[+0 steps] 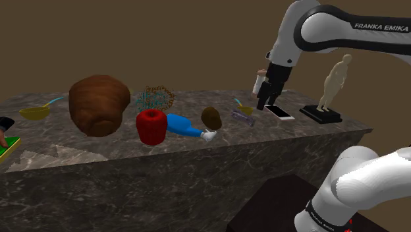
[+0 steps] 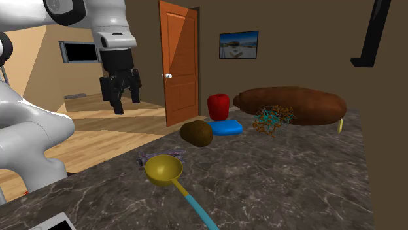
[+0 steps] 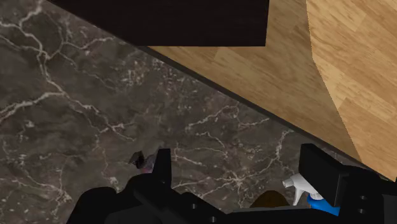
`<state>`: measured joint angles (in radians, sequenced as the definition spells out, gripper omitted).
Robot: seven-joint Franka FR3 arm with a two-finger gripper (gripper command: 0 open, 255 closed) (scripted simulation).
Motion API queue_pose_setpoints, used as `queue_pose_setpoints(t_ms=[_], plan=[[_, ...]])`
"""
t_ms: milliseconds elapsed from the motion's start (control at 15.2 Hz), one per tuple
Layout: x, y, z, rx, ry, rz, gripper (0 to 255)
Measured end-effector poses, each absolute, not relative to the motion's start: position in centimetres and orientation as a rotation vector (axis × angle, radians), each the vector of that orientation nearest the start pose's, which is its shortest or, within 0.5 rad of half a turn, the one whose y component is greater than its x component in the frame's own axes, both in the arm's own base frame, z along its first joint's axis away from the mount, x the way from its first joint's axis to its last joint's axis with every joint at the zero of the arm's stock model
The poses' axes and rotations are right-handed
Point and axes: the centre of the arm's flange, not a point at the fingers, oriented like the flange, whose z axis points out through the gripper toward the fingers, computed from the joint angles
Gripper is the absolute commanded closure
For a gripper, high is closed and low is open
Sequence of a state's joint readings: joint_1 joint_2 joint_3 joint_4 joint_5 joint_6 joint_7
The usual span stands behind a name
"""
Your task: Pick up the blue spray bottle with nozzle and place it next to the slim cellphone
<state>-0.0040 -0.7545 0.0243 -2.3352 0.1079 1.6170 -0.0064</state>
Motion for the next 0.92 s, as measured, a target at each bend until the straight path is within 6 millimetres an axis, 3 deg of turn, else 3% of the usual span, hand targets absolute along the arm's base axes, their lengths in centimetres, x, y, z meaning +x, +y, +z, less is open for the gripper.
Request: queue_pose_setpoints(t_ms=[264, 924], plan=[[34.0, 3.9, 58.9, -3.055, -0.041, -0.053, 0], [42.2, 13.5, 55.1, -3.079, -0.107, -0.051, 0]])
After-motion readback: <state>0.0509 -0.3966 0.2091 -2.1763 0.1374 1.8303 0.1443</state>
